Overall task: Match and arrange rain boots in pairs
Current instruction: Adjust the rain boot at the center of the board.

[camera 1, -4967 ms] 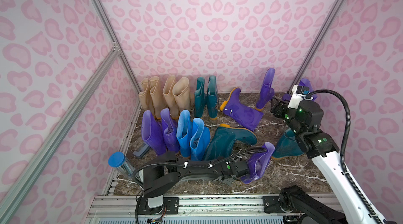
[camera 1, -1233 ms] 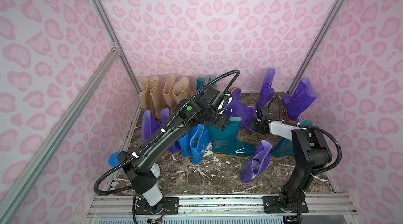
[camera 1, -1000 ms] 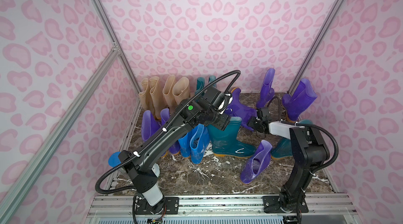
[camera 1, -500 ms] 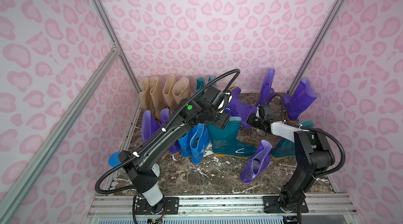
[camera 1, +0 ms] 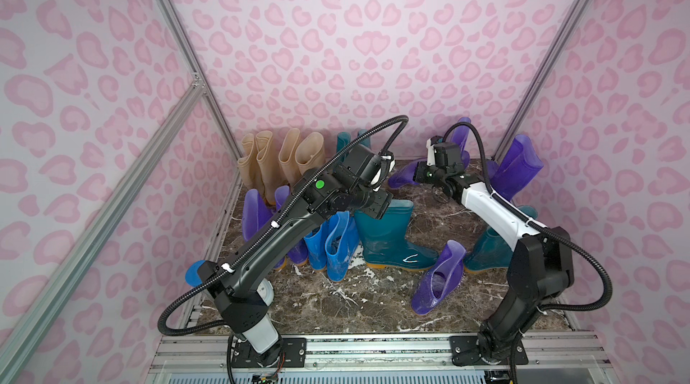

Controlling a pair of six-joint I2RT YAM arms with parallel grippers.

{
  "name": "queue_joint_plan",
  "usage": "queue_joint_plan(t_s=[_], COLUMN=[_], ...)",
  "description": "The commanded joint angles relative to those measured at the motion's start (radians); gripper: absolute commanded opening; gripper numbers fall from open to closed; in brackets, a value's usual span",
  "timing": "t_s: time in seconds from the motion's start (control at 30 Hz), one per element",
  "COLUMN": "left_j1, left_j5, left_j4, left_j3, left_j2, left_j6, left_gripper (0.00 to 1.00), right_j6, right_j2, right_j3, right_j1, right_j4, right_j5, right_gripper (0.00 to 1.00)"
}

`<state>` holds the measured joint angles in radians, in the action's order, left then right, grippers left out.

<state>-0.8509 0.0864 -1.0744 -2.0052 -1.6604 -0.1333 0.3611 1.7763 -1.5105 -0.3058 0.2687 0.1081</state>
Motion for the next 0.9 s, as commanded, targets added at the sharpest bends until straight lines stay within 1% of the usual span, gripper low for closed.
queue_joint_plan(t_s=[0.0,0.07,0.2,0.33,0.47,0.57,0.63,0.67,0.7,0.77,0.8,0.83,0.87], left_j1=[0.001,0.002,0.008,0.017,0.020,0.020,0.020,0.021,0.021,0.021,0.022,0.022,0.022], left_j5=[0.020,0.027,0.049,0.036,0.028,0.023,0.023,0.021,0.022,0.021,0.022,0.024,0.026], left_j4=[0.024,0.031,0.043,0.048,0.041,0.039,0.034,0.033,0.032,0.026,0.023,0.018,0.015], left_j3=[-0.011,-0.018,-0.025,-0.040,-0.058,-0.064,-0.066,-0.066,-0.065,-0.072,-0.078,-0.085,-0.087], left_j2=[-0.007,-0.014,-0.028,-0.035,-0.046,-0.053,-0.057,-0.058,-0.059,-0.064,-0.067,-0.070,-0.070], left_j6=[0.014,0.020,0.029,0.026,0.024,0.022,0.019,0.019,0.019,0.018,0.019,0.020,0.023], left_gripper=[0.67,0.67,0.68,0.68,0.69,0.69,0.70,0.70,0.70,0.70,0.70,0.71,0.71], right_j6=[-0.087,-0.108,-0.135,-0.158,-0.194,-0.202,-0.211,-0.204,-0.200,-0.200,-0.201,-0.199,-0.196], right_j2=[0.069,0.097,0.085,0.081,0.096,0.138,0.163,0.172,0.181,0.182,0.176,0.169,0.163], right_j3=[-0.073,-0.121,-0.178,-0.265,-0.289,-0.328,-0.354,-0.363,-0.376,-0.391,-0.394,-0.400,-0.406], right_j1=[-0.003,-0.013,-0.042,-0.046,-0.041,-0.035,-0.035,-0.035,-0.037,-0.042,-0.045,-0.045,-0.045], right_j4=[0.054,0.085,0.096,0.177,0.199,0.251,0.274,0.280,0.286,0.290,0.287,0.291,0.296], right_j5=[0.031,0.044,0.056,0.066,0.072,0.078,0.123,0.133,0.139,0.156,0.164,0.163,0.165], right_gripper=[0.00,0.00,0.00,0.00,0.04,0.19,0.19,0.23,0.31,0.32,0.35,0.42,0.43])
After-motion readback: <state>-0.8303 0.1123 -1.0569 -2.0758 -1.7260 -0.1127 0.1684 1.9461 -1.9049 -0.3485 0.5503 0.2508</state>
